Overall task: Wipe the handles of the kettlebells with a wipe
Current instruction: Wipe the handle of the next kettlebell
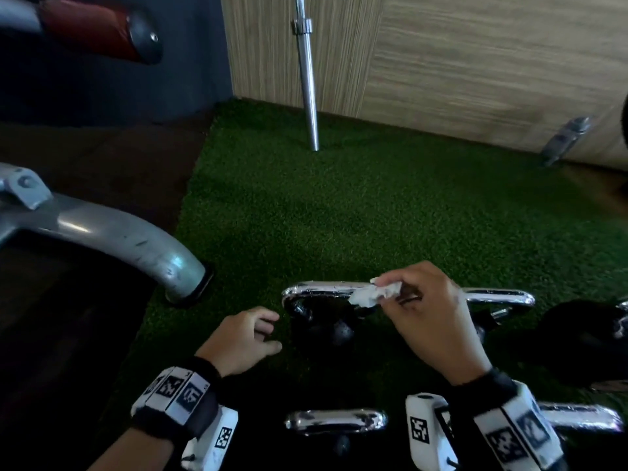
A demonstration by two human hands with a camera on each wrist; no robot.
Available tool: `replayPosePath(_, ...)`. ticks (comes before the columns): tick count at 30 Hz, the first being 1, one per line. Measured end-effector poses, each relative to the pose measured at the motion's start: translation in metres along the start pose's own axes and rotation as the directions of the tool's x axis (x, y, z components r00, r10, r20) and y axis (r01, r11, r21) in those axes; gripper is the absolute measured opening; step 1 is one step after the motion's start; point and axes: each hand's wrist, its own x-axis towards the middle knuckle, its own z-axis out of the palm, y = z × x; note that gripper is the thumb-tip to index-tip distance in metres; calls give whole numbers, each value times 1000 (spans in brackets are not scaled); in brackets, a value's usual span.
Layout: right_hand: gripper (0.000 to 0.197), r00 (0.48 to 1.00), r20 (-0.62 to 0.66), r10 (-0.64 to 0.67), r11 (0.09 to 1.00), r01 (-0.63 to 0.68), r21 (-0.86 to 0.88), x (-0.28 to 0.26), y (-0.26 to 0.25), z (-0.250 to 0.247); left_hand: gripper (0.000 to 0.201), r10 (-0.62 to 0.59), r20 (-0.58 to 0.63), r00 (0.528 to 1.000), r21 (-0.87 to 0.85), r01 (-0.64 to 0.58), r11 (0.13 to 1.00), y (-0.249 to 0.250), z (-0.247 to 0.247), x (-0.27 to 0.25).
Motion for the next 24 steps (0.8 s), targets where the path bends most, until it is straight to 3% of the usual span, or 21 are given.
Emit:
replayPosePath(3,32,999,-28,-34,999,34,-5,12,4,9,76,-65,22,998,-91,66,994,-6,12,22)
replayPosePath(5,34,998,-45,-52,999,52,-9,16,11,16,84,-47,31,998,-117,51,992,-9,22,40)
replayPosePath(9,36,999,-42,-19,997,22,74,16,20,31,67,7,17,1000,-127,-5,992,-10,41,63)
replayPosePath(13,31,997,41,68,972,-76,222,18,15,40,63,79,-36,996,-227,-86,970,-9,60,73)
replayPosePath(17,22,1000,7,-20,997,19,71,23,14,47,53,77,-104,992,-338,-108,935,-5,71,74)
replayPosePath(20,33,996,-6,-92,995,92,-32,28,16,53,57,93,-104,990,-341,-123,932,-10,72,76)
replayPosePath(24,32,989,66,-130,981,138,-140,28,12,63,46,111,-130,985,-308,-147,940,-10,71,76)
